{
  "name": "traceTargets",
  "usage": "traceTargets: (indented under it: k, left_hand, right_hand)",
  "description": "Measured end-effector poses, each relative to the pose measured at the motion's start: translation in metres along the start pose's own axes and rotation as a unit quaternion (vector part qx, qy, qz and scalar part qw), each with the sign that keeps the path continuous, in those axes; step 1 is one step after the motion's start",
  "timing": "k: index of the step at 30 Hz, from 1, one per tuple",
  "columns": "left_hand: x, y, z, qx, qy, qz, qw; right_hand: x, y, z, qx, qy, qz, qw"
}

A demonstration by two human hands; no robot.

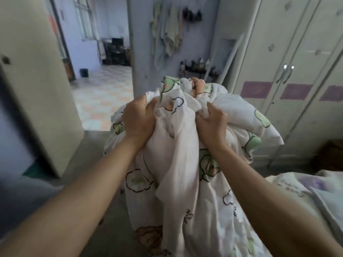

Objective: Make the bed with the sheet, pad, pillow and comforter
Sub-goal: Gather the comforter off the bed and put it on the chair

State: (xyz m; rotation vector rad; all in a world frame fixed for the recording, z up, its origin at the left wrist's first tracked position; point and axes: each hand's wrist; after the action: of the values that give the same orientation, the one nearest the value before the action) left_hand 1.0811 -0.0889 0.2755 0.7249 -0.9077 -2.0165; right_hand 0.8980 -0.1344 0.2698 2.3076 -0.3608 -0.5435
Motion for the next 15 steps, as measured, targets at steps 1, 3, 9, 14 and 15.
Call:
traceTargets:
  k: [1, 3, 9, 14, 15]
  left_hand:
    - [-0.031, 0.013, -0.024, -0.005, 0.021, 0.016, 1.0]
    - [-0.076, 0.035, -0.055, -0.011, 0.063, 0.039, 0.997]
    - [-0.227, 0.105, -0.149, 0.024, 0.192, 0.132, 0.972]
    - [-0.34, 0.149, -0.187, 0.038, 0.323, 0.184, 0.927]
    - [-0.361, 0.155, -0.192, 0.041, 0.349, 0.196, 0.916]
  right_hand:
    - [0.036, -0.003, -0.021, -0.008, 0.021, -0.02, 1.0]
    - [0.088, -0.007, -0.055, -0.018, 0.06, -0.047, 0.997]
    - [0.239, -0.031, -0.182, -0.076, 0.212, -0.102, 0.969]
    - [0.338, -0.057, -0.276, -0.088, 0.324, -0.142, 0.931]
    - [0.356, -0.064, -0.293, -0.09, 0.348, -0.148, 0.921]
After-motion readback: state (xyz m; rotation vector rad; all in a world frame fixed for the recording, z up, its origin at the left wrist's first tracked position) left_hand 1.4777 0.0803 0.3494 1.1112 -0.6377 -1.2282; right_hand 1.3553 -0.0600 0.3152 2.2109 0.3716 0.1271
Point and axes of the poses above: each hand's wrist, its own y-axis towards the middle knuckle, its own x-axis out of the palm, z = x × y, and after that the axes turned 4 degrees about z, right-handed
